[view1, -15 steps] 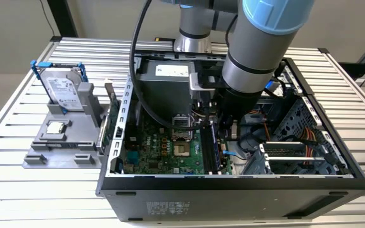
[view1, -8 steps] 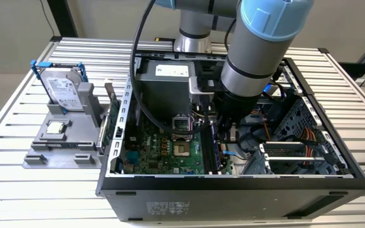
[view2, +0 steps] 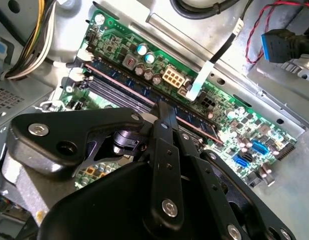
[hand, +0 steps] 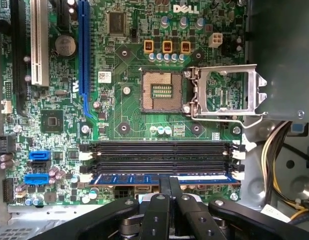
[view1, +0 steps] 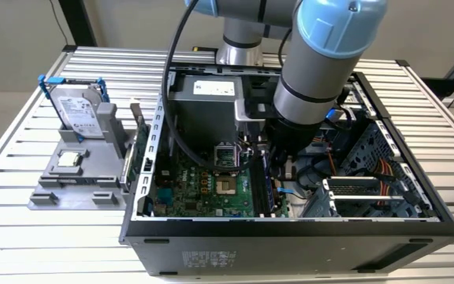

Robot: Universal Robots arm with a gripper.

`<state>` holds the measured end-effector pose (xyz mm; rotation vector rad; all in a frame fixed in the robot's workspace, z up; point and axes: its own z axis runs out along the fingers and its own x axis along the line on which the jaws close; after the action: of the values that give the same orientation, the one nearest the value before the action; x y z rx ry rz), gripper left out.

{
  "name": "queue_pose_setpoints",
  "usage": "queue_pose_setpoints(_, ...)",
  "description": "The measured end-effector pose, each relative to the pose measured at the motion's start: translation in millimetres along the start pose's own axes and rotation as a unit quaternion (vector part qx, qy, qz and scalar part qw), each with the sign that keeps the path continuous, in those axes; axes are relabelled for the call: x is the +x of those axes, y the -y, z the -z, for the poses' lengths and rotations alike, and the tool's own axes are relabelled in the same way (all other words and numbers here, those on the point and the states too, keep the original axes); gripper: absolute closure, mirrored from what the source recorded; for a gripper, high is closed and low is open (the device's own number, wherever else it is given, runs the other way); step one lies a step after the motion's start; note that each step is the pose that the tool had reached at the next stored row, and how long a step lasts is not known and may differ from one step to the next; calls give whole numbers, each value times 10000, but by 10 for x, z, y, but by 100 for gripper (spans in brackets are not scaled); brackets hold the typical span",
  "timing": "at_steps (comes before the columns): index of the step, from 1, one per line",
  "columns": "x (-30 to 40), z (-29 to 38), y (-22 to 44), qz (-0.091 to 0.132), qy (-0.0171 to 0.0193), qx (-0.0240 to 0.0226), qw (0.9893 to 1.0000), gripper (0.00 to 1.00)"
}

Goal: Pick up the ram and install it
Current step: 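Press down the ram until it locks into place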

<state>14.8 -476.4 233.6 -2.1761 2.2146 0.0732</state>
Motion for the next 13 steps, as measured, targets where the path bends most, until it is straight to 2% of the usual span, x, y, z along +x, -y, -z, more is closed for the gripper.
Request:
queue_pose_setpoints(4, 3, -36, 0, 0, 0, 0, 10000, 100)
queue_pose_setpoints(13, 5, -71, 1, -1, 0, -5, 10000, 100)
